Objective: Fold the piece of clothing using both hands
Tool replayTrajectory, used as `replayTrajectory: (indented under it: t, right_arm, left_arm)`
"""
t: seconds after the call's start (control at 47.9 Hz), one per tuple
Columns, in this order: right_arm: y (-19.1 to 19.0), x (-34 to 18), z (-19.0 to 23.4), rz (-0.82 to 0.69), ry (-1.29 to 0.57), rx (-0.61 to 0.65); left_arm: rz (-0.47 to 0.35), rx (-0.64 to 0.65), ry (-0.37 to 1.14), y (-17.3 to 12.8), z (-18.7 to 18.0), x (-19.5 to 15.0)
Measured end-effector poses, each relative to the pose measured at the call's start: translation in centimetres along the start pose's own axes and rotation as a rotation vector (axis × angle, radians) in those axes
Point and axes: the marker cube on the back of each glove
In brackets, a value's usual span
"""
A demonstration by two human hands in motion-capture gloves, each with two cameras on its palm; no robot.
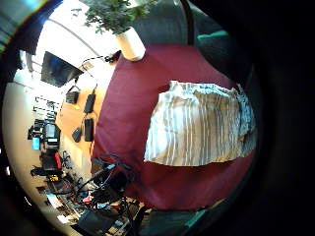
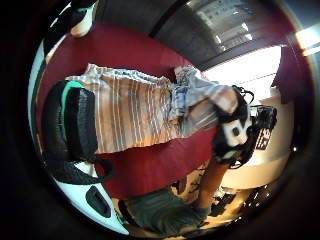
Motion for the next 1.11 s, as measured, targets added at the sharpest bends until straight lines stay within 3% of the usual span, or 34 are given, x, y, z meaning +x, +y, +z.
replayTrajectory:
  t: [0.042, 0.188, 0.334, 0.439, 0.543, 0.606, 0.669, 0.773, 0.815, 0.877, 0.94, 1.024, 1.107]
  right_arm:
    - [1.1, -1.4, 1.9, -0.042, 0.0, -0.044]
    - [5.5, -3.6, 9.2, -0.066, -0.028, -0.21]
    - [9.6, -3.8, 13.7, -0.071, -0.054, -0.378]
    - [10.2, -2.3, 14.4, -0.126, 0.016, -0.467]
    - [10.8, -2.5, 12.9, -0.262, -0.175, -0.669]
    - [10.3, -2.1, 11.1, -0.389, -0.248, -0.718]
    - [9.0, -0.9, 9.0, -0.449, -0.187, -0.71]
    - [8.4, 1.9, 2.0, -0.305, 0.03, -0.956]
    - [7.7, 3.5, -0.5, -0.241, 0.179, -0.996]
    - [6.5, 6.3, -4.3, -0.066, 0.476, -0.965]
    - [5.3, 8.3, -7.6, 0.043, 0.7, -0.837]
    - [3.3, 9.6, -11.3, 0.012, 0.823, -0.56]
    - [2.2, 11.5, -13.1, 0.025, 0.857, -0.431]
  left_arm:
    - [-0.023, -0.075, 0.025, 1.3, 0.0, -0.4]
    - [-0.075, -0.113, 0.046, 2.5, 0.3, -2.7]
    - [-0.056, -0.093, 0.09, -0.6, 6.0, -4.3]
    - [-0.069, -0.118, 0.058, 1.5, 4.1, -3.7]
    - [-0.036, -0.119, 0.066, 3.0, 2.3, -2.4]
    - [-0.009, -0.108, 0.076, 2.5, 2.8, -2.0]
    - [0.017, -0.102, 0.089, 2.0, 3.5, -1.4]
    - [-0.049, -0.169, -0.065, 3.4, 2.9, -0.9]
    - [-0.025, -0.219, -0.066, 4.1, 2.8, 0.0]
    - [0.036, -0.241, -0.044, 3.8, 3.8, 1.4]
    - [0.013, -0.209, -0.113, 4.1, 3.3, 2.1]
    - [-0.017, -0.178, -0.188, 3.9, 3.4, 3.1]
    - [0.045, -0.13, -0.147, 3.6, 3.6, 5.2]
